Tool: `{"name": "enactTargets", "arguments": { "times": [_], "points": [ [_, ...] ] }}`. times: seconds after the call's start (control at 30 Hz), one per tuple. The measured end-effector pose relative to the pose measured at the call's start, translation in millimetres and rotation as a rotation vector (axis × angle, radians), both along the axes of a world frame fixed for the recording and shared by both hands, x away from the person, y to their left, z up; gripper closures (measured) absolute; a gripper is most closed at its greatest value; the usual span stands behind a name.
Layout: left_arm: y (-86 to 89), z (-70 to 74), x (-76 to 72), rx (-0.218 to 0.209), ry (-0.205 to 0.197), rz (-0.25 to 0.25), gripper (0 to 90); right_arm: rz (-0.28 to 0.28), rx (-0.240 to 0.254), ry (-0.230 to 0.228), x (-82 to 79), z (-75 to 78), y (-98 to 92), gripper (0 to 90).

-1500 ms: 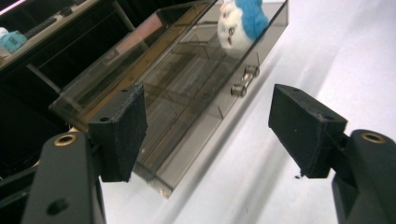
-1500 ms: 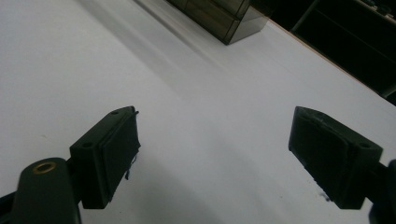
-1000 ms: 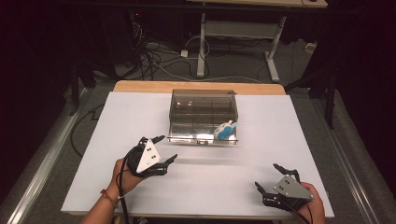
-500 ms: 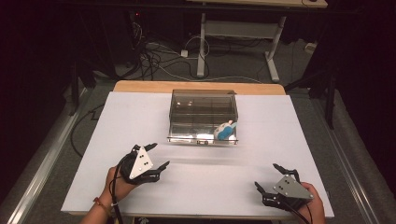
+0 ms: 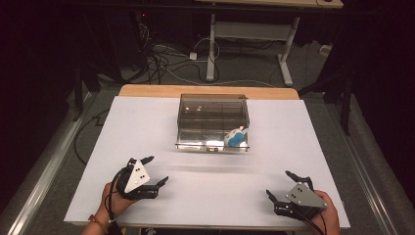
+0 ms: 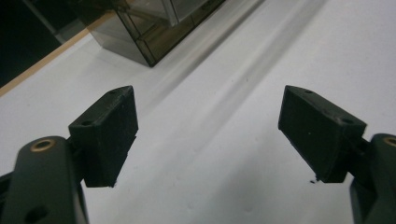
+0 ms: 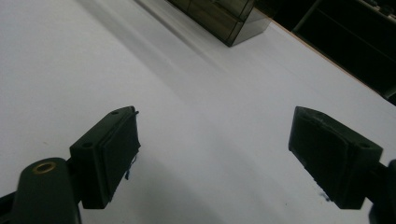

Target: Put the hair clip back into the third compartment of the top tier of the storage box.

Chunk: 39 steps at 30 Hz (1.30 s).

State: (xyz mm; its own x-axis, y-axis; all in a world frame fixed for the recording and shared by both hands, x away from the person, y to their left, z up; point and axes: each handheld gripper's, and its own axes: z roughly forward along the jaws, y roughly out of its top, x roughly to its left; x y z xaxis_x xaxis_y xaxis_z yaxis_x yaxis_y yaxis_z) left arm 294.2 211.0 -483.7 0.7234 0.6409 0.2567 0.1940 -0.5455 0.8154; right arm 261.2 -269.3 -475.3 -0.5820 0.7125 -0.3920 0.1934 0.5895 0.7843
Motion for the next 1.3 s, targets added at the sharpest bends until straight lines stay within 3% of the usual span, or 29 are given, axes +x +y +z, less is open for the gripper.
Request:
{"name": "enactTargets", "arguments": {
  "times": [0.33, 0.8, 1.3],
  "points": [
    [13.6, -12.2, -9.1, -0.028, 0.047, 0.043, 19.3, 0.022, -0.003, 0.002, 3.6, -1.5, -0.7, 16.5],
    [17.3, -10.8, -14.1, -0.05, 0.025, 0.04, 19.3, 0.028, -0.007, -0.02, 4.9, 1.6, 1.5, 16.5],
    [14.2, -11.8, -12.4, -0.037, 0.027, 0.033, 19.3, 0.027, -0.003, -0.016, 5.3, 1.5, 0.5, 16.5]
  ]
}}
